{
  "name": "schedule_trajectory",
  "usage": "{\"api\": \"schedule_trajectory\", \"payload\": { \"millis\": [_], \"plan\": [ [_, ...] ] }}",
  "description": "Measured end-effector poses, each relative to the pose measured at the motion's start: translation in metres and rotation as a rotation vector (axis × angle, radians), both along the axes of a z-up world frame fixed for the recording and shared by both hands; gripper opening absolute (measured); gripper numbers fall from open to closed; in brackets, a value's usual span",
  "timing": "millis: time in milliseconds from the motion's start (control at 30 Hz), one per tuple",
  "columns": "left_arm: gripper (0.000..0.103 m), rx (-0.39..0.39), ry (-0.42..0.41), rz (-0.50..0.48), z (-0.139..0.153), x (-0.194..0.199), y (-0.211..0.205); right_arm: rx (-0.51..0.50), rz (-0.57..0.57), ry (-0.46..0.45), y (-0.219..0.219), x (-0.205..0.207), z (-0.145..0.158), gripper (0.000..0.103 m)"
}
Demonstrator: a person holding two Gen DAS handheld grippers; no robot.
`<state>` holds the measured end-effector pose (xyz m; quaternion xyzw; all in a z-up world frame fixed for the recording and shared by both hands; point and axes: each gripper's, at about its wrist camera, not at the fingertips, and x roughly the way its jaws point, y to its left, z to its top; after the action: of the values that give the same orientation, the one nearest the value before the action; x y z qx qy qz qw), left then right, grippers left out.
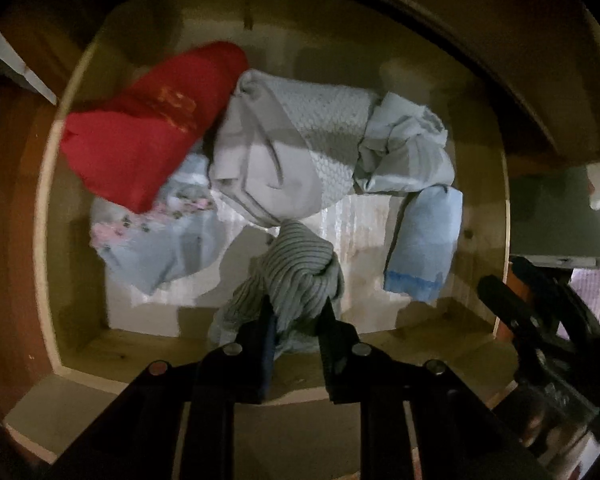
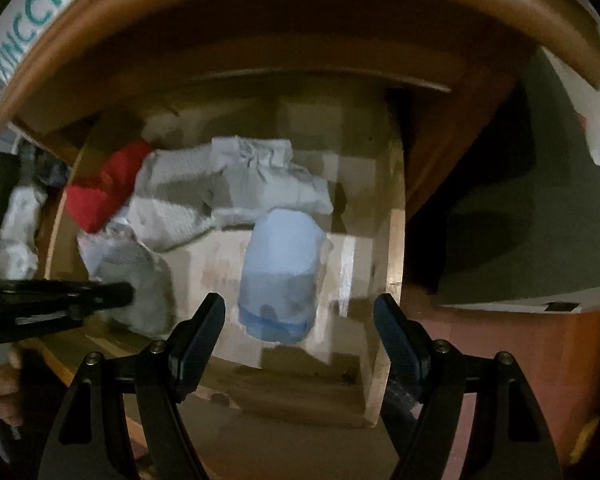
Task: Take underwear out of drawer
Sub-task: 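Grasp the grey striped sock in the drawer with the left gripper, then lift the grey sock with the left gripper while the right gripper lowers toward the light blue sock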
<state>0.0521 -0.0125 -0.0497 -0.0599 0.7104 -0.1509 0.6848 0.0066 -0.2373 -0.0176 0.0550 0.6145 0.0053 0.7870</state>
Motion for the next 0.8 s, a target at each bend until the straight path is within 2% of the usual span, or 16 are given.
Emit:
{"api": "schedule_trajectory", "payload": {
  "millis": [133,267,433,633,800],
  "plan": [
    [0.019,0.016,-0.08,-0.016,0.013,-0.008,0.009,0.004,0.025,0.056,0.006,0.002,-0.012,0.074],
    [0.019,-0.009,-0.168,-0.007,0.039,-0.016,0.01,-0.014,0.043,0.091,0.011,0.002,-0.021,0.074],
    [0.019,-0.003,-0.278,-0.012,0.067,-0.024,0.016,0.001,0.049,0.129,0.015,0.01,-0.029,0.075],
    [0.019,-0.006,-0.355,-0.033,0.09,-0.036,0.021,-0.024,0.082,0.209,0.027,0.031,-0.045,0.077],
    [0.019,0.001,-0.414,-0.05,0.113,-0.046,0.037,-0.089,0.156,0.264,0.039,0.044,-0.055,0.077]
  ]
}}
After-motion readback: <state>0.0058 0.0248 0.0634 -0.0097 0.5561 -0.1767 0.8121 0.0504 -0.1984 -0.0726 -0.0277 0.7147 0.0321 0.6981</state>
